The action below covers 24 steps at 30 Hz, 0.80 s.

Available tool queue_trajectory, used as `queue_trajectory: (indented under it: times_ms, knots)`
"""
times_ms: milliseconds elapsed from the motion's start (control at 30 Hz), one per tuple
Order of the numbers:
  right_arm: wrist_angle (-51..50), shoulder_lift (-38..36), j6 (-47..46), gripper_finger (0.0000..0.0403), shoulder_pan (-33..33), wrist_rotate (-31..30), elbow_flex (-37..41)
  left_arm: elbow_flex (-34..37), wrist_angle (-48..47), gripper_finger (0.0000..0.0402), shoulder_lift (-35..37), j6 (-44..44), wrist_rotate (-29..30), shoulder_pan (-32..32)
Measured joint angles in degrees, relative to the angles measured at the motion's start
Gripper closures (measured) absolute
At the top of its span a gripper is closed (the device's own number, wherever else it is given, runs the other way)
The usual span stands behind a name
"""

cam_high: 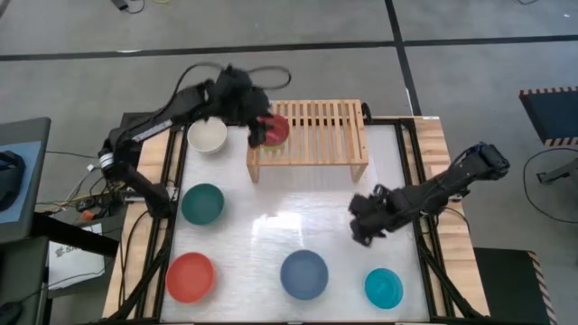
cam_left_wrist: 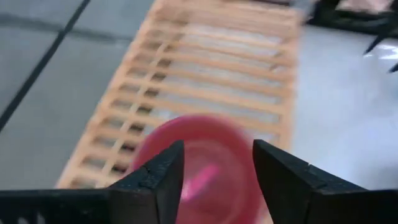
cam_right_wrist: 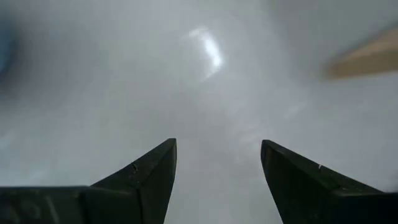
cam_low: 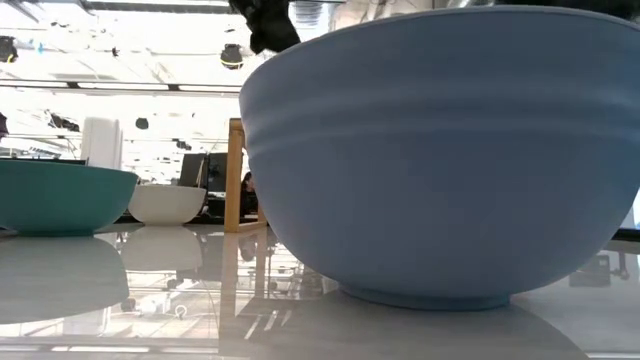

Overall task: Place and stack bowls onto a shelf
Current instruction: Stack the small blue bowl on top of the small pink bowls on the shelf

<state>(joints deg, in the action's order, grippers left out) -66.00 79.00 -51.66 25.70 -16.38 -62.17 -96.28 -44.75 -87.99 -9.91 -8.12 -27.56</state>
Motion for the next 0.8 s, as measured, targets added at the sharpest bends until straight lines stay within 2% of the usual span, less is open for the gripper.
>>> queue_trajectory:
  times_ms: [100,233,433,667,800]
  knots:
    - [3.5,0.0,-0.3,0.0144,5.3,5.8,2.7,9.7,7.3,0.0242,5.6,1.9,1.0,5.3]
    - [9.9,0.0,-4.8,0.0144,13.8,11.6,6.3,24.7,19.9,0.0251,14.1,5.8,6.0,14.4]
    - [17.1,0.0,-13.5,0.0149,23.8,12.3,9.1,40.9,34.1,0.0253,22.6,9.5,17.2,25.8]
    - [19.5,1.0,-20.4,0.0174,26.9,11.7,12.2,46.5,34.3,0.0253,24.7,12.5,27.8,31.8]
    - [21.3,2.7,-21.2,0.0195,25.8,12.0,14.5,47.0,33.8,0.0253,24.7,12.8,30.0,33.0]
